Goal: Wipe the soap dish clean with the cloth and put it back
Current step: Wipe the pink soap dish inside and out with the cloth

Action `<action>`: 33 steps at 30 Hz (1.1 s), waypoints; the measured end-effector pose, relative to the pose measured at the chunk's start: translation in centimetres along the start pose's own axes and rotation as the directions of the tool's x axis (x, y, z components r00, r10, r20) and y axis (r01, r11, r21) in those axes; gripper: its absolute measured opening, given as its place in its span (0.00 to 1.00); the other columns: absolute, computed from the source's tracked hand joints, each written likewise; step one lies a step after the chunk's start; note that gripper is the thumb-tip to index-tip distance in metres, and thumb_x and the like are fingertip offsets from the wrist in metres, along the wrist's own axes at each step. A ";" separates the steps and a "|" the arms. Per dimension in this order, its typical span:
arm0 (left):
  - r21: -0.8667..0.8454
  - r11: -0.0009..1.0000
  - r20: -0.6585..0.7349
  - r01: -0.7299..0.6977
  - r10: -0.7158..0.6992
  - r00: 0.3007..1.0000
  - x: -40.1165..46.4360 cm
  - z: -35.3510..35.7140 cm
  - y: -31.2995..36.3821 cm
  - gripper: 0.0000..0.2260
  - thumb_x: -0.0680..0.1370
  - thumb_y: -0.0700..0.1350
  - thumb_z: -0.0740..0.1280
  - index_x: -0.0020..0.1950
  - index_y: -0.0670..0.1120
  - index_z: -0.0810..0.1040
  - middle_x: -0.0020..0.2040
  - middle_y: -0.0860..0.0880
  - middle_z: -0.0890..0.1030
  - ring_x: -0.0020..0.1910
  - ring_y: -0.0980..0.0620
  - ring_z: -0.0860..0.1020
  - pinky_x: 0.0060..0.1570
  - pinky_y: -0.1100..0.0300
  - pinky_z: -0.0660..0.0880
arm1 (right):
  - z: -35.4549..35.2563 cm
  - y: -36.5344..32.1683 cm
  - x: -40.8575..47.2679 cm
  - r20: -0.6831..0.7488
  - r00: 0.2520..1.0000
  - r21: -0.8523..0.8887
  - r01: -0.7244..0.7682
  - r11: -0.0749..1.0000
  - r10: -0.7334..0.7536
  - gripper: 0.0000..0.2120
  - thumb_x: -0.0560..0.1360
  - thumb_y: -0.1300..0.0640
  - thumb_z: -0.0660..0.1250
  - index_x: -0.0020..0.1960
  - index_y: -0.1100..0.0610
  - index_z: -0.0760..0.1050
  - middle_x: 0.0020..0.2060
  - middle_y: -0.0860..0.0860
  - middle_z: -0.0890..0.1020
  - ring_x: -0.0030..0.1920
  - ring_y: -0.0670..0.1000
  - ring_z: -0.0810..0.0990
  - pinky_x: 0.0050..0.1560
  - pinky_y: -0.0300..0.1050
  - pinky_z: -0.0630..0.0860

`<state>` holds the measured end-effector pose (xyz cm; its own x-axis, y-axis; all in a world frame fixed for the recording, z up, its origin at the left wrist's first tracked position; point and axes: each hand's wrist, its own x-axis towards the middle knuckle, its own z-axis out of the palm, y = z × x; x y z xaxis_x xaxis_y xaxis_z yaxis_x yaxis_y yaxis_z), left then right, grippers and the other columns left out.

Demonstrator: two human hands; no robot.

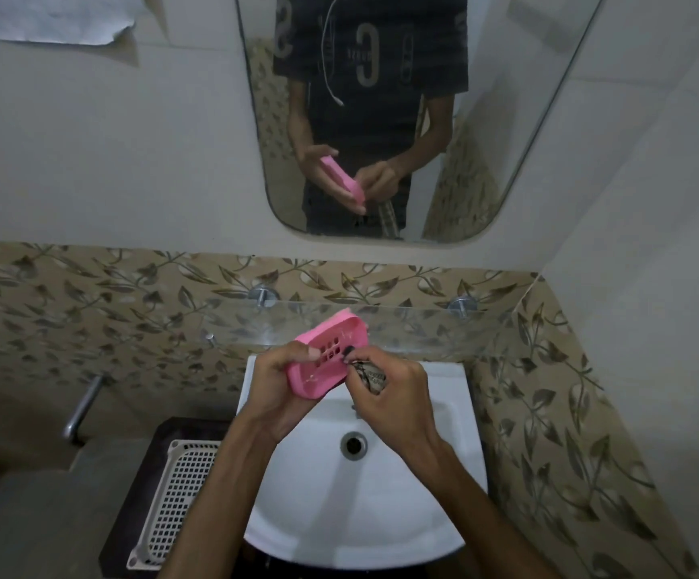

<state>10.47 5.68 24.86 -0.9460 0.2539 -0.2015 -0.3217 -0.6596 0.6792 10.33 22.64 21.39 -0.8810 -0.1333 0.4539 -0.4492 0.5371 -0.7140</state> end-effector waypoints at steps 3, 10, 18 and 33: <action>-0.013 1.000 -0.024 -0.021 0.021 0.999 -0.1 -0.4 0.1 0.36 0.54 0.41 0.76 0.61 0.30 0.79 0.60 0.30 0.79 0.56 0.34 0.79 0.53 0.44 0.82 | -0.9 1.1 0.7 -0.011 1.000 -0.056 0.012 0.998 -0.013 0.10 0.76 0.58 0.74 0.57 0.52 0.86 0.48 0.47 0.89 0.44 0.43 0.85 0.46 0.44 0.83; -0.111 0.978 -0.144 -0.174 0.158 0.977 0.7 -0.3 -1.5 0.26 0.45 0.44 0.76 0.42 0.41 0.87 0.45 0.39 0.84 0.43 0.43 0.82 0.40 0.55 0.81 | 0.6 0.4 -0.9 0.056 0.998 0.156 -0.004 0.988 -0.005 0.14 0.82 0.54 0.68 0.65 0.56 0.83 0.54 0.48 0.88 0.49 0.38 0.83 0.52 0.34 0.80; -0.123 0.970 -0.177 -0.208 0.184 0.967 0.7 1.2 -1.0 0.18 0.53 0.46 0.71 0.39 0.40 0.87 0.40 0.40 0.83 0.37 0.45 0.83 0.36 0.56 0.81 | 0.6 0.5 -0.9 0.076 0.995 0.300 -0.086 0.950 0.066 0.15 0.83 0.56 0.68 0.69 0.50 0.80 0.47 0.52 0.87 0.43 0.51 0.85 0.45 0.50 0.83; -0.100 0.962 -0.275 -0.256 0.220 0.936 1.8 1.2 -1.3 0.30 0.44 0.43 0.73 0.47 0.38 0.82 0.45 0.39 0.83 0.45 0.41 0.81 0.41 0.54 0.78 | 0.2 0.6 -0.4 0.063 0.996 0.282 -0.071 0.957 0.056 0.15 0.80 0.52 0.66 0.65 0.50 0.82 0.60 0.40 0.84 0.60 0.37 0.82 0.61 0.38 0.80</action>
<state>9.24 7.82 24.46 -0.9671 -0.1022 -0.2331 -0.0716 -0.7697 0.6343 10.40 22.83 20.68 -0.9122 -0.1553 0.3791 -0.4089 0.2882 -0.8659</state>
